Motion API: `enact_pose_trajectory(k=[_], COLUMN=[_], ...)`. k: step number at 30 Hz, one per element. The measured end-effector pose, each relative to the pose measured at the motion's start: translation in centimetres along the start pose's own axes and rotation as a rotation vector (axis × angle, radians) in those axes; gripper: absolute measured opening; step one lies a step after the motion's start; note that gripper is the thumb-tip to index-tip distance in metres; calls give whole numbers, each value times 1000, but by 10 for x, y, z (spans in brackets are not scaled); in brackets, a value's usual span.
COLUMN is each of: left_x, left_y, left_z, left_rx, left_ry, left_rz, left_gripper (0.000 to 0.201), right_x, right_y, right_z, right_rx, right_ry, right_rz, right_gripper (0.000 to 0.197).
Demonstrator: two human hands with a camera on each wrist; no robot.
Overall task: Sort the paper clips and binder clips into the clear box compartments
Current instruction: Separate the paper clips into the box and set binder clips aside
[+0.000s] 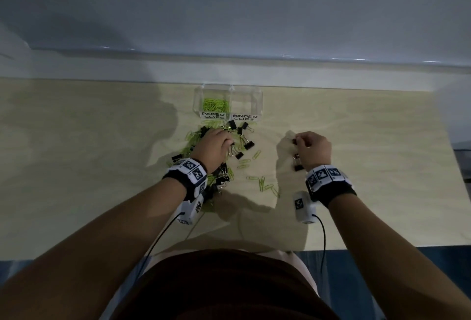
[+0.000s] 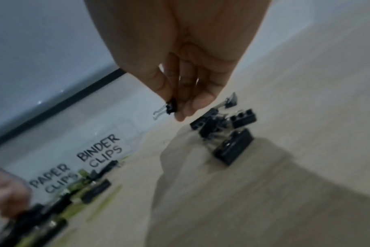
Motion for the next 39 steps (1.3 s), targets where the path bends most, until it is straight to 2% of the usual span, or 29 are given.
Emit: enact_pose_trajectory(k=[2,4,6,9,13,19,21,24,27,29,31,34,36,39], left_x=[2,-3,-15,-30,-31,-14,-4,16,45,63,73,78,74,60], left_y=[-2,5,17,28,32,30,26,8,-22,-48,-75,-95,-85,-46], left_z=[-4,-5,-3,2,7,-3,-11,-28,-47,-57,-64,-66,-58,-31], left_rx=[2,-48,-103,-46,101,81,126,240,303,334,356,348,289,132], left_ry=[4,-102,-240,-338,-292,-139,-55,75,256,326,327,235,191,125], left_rz=[13,50,100,244,266,-4,-132,-261,-273,-190,-75,132,239,213], left_gripper=[21,20,27,35,21,11,8,14,14,13,15,21,24,23], right_x=[-1,-9,-23,-54,-85,-78,-67,-45,-19,-8,-4,-12,-24,-52], right_y=[4,-3,-20,-52,-72,-70,-62,-42,-20,-6,2,-9,-32,-69], right_z=[3,0,-10,-28,-35,-33,-29,-19,-5,3,6,4,-1,-12], right_rx=[35,111,228,352,332,294,205,84,115,169,207,271,372,571], right_ry=[28,43,38,-106,-253,-305,-287,-223,-43,52,85,111,66,-97], right_rz=[-131,-220,-261,-293,-304,-124,-18,81,59,-39,-170,-354,-400,-401], right_gripper=[22,23,21,18,17,9,7,9,12,14,16,19,20,27])
Point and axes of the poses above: each hand's wrist, its own z-axis towards the middle knuckle, its own x-axis out of the back of the hand, y = z × x, the point moved 4 cm from there along z, towards the middle knuckle, and after that the axes turned 9 degrees about -x, right-handed, at the moved point
